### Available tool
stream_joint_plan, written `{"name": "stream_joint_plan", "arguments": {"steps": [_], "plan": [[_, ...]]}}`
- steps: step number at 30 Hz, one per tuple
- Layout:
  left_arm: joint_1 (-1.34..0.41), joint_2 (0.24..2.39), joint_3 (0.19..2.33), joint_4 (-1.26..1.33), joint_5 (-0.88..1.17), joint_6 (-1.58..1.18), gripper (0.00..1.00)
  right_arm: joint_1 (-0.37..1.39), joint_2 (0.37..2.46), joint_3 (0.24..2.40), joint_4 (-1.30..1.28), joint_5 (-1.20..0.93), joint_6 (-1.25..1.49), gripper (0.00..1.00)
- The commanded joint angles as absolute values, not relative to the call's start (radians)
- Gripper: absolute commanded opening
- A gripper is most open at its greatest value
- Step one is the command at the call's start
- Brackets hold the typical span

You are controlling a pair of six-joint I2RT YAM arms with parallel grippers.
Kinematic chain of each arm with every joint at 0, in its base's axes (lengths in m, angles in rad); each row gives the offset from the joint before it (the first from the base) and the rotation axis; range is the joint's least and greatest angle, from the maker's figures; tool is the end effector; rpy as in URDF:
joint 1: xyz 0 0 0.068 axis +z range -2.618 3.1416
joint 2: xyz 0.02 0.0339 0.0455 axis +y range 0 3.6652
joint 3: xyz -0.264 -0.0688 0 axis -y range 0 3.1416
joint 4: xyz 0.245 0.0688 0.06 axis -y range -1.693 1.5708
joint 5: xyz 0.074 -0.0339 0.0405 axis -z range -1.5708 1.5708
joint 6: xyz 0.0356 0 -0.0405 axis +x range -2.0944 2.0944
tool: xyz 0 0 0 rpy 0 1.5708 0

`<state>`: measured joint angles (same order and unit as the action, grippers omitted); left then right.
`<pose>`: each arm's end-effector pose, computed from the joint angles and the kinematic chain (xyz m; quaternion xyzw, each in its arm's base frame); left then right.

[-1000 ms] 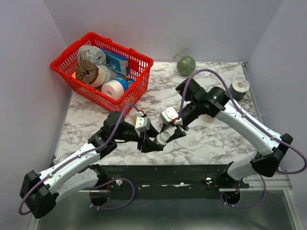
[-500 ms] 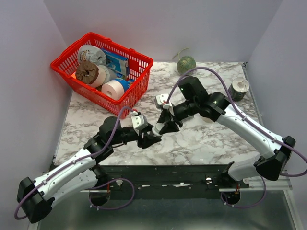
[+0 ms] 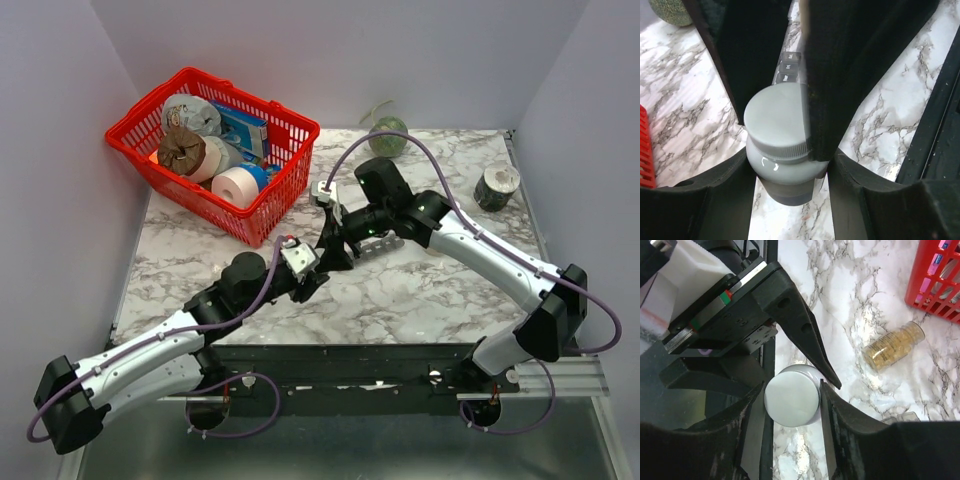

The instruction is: Sort the pills into containers

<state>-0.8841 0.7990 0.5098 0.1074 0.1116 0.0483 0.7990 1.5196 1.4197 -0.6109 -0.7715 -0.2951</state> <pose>0.1208 -0.1536 0.2706 0.3767 0.6693 -0.2985 0.5666 0.2135 0.2550 0.3475 -0.5720 0.6377 0.4275 0.2888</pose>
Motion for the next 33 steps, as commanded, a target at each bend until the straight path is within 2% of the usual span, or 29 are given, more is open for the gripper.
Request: {"name": "stream_joint_plan", "arguments": {"steps": [1,3,6,10,17,22,26,33], "plan": [[-0.884,0.726,0.560,0.359,0.121,0.130,0.00,0.836,1.557,1.434,-0.765,-0.851,-0.242,0.77],[-0.877,0.712,0.558,0.324,0.184,0.120,0.00,0.816,1.551,1.526,-0.822,-0.873,-0.305,0.91],[-0.855,0.690,0.557,0.249,0.323,0.089,0.00,0.769,1.536,1.654,-0.909,-0.934,-0.406,1.00],[-0.821,0.672,0.577,0.143,0.520,0.049,0.00,0.750,1.523,1.764,-1.093,-0.972,-0.659,1.00],[-0.776,0.732,0.640,0.074,0.794,0.005,0.00,0.756,1.470,1.782,-1.415,-1.083,-1.231,1.00],[-0.767,0.840,0.708,0.052,0.940,0.003,0.00,0.833,1.489,1.761,-1.422,-1.017,-1.272,0.97],[-0.765,0.890,0.742,0.017,0.969,0.011,0.00,0.848,1.494,1.752,-1.393,-1.028,-1.240,0.93],[-0.764,0.930,0.770,-0.037,0.979,0.044,0.00,0.856,1.506,1.746,-1.387,-1.011,-1.175,0.72]]}}
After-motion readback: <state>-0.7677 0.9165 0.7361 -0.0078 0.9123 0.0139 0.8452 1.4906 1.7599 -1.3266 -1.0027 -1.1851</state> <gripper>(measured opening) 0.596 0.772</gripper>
